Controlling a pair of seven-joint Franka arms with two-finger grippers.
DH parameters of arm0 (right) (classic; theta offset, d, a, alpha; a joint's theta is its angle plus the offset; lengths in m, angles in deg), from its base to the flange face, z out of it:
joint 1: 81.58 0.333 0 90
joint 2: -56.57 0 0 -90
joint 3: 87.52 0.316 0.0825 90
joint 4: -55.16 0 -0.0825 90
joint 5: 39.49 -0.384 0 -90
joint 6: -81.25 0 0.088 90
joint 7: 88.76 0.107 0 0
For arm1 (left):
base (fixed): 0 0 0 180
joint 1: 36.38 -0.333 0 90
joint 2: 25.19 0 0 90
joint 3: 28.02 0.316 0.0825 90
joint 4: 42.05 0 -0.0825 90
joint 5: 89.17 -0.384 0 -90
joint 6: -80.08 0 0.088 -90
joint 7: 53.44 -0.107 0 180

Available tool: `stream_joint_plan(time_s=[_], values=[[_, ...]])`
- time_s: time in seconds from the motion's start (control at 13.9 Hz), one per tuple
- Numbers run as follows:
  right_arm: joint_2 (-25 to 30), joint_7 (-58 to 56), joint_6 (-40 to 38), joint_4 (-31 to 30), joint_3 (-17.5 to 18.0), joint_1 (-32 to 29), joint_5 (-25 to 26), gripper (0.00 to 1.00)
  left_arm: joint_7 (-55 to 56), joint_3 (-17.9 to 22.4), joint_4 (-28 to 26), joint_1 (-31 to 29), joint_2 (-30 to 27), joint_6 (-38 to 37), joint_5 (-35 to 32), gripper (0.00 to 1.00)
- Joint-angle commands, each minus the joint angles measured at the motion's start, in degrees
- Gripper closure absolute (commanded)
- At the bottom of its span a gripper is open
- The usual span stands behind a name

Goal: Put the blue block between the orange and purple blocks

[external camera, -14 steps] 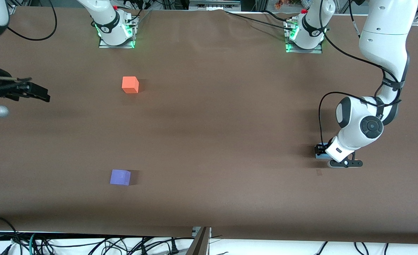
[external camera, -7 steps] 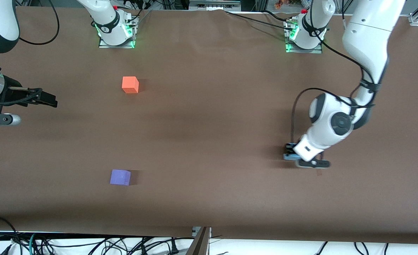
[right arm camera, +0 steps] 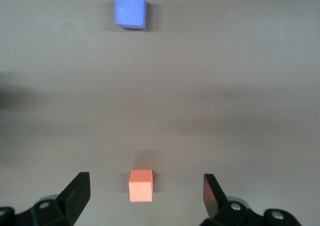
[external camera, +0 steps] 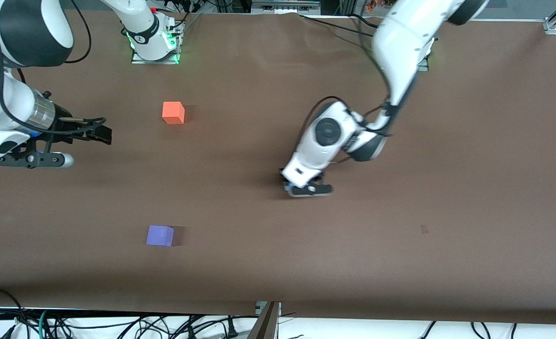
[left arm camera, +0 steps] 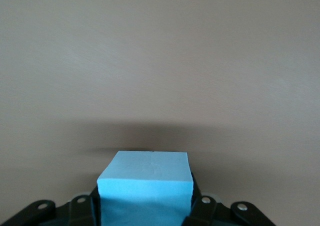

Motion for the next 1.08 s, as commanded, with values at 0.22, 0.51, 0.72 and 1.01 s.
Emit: stream_joint_plan(time_s=[0.22, 0.51, 0.72, 1.01], values=[[-5.3, 2.3, 4.7, -0.1, -0.1, 1.7, -0.8, 0.0, 8.9, 6.0, 13.4, 8.6, 9.0, -1.4, 1.2, 0.48], [-7.2, 4.0, 6.2, -0.2, -0.1, 3.5, -3.3, 0.0, 8.7, 6.2, 12.0, 8.5, 6.9, -1.4, 0.7, 0.0], [-8.2, 4.3, 6.7, -0.2, -0.1, 3.8, -3.7, 0.0, 8.2, 6.1, 11.5, 6.7, 2.5, -6.5, 0.8, 0.0], [-9.5, 8.1, 8.4, -0.2, -0.1, 7.2, -7.5, 0.0, 4.6, 4.3, 11.5, -3.2, -7.0, -22.3, 1.7, 0.0]])
